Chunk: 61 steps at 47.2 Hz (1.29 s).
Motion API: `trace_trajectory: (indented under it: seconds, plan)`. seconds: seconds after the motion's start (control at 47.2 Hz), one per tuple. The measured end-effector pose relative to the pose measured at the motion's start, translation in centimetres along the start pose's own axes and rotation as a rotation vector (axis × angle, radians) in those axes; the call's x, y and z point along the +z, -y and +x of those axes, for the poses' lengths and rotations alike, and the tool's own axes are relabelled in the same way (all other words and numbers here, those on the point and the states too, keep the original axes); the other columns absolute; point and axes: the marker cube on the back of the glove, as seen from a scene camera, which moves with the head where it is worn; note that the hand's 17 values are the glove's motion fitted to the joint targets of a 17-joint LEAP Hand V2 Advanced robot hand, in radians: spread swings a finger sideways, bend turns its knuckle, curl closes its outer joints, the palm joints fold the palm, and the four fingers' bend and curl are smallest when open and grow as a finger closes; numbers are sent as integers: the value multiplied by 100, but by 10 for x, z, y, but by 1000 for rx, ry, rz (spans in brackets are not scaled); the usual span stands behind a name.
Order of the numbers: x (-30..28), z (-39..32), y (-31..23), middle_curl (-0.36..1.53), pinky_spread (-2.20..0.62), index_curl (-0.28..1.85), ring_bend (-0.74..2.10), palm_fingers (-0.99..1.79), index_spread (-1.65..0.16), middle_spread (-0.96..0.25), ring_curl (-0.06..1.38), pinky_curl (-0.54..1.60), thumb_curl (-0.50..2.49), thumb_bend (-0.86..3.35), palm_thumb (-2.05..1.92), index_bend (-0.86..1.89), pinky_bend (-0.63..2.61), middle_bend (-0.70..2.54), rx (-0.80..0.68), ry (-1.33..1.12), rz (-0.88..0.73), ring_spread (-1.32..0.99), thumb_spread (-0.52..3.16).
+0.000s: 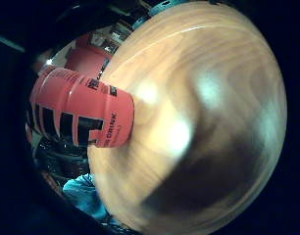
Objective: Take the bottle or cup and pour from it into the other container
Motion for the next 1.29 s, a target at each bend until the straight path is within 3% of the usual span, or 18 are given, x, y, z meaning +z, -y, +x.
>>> trace_trajectory:
  seconds: [0.296,0.508,0.593,1.291]
  plan:
    - [1,-20,25,34,24,19,54,22,-31,10,30,28,38,-3,69,14,70,26,-72,-1,84,12,80]
    - [8,-23,26,39,15,24,58,80,-19,5,30,24,44,5,94,18,58,41,-80,76,125,2,77]
    - [10,-24,27,40,8,28,59,92,-16,2,33,24,47,4,99,18,52,40,-76,97,132,-3,74]
    - [30,-46,18,46,-10,31,47,102,-13,-4,39,29,64,-3,106,11,42,30,-60,40,53,-13,39]
